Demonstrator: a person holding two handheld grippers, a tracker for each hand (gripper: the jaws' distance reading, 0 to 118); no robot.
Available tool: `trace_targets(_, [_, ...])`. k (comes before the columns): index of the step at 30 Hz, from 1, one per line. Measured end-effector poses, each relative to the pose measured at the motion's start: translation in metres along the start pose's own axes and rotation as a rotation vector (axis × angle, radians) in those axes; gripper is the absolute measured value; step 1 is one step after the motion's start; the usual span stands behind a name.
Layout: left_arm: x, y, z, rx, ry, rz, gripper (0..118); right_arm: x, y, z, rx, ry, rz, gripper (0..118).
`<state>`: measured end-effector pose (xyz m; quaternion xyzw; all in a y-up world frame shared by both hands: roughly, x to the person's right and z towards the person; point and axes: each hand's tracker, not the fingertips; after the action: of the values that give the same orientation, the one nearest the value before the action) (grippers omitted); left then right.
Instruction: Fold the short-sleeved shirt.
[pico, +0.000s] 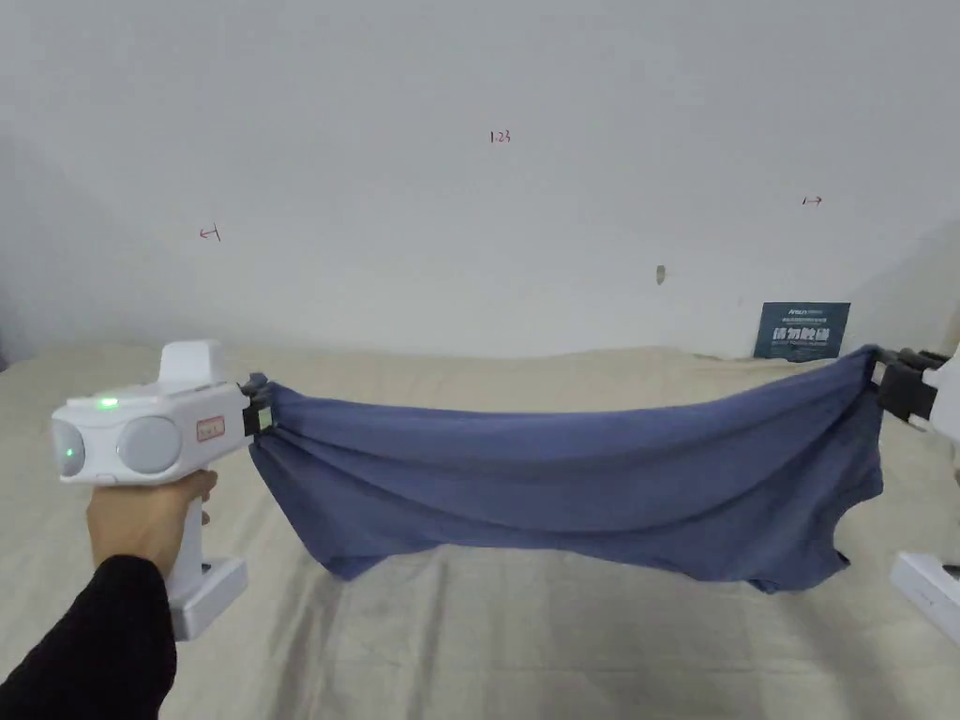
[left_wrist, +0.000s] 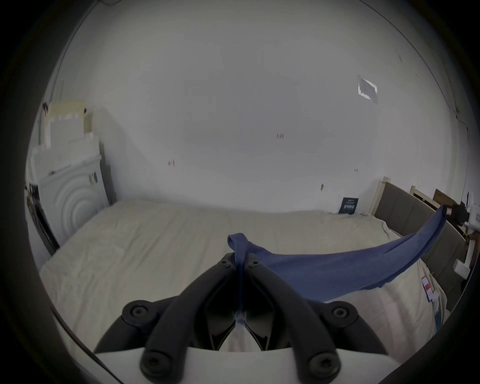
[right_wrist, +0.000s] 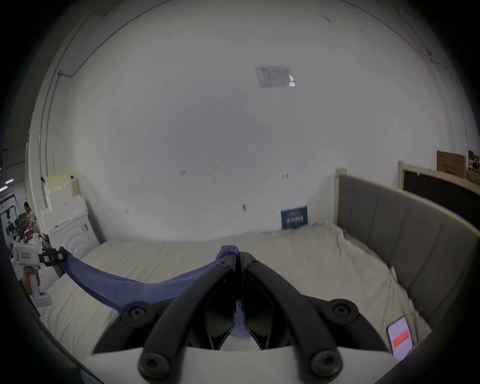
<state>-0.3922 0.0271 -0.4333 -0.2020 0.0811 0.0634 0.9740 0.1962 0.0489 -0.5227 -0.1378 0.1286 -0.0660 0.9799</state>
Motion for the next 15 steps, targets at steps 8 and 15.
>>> trace_targets(8, [-0.021, -0.104, 0.052, -0.111, -0.013, 0.089, 1, 0.002, -0.093, 0.058, -0.138, 0.009, -0.038, 0])
trace_targets(15, [-0.042, -0.187, 0.105, -0.209, 0.013, 0.144, 1, -0.001, -0.170, 0.134, -0.239, 0.014, -0.077, 0])
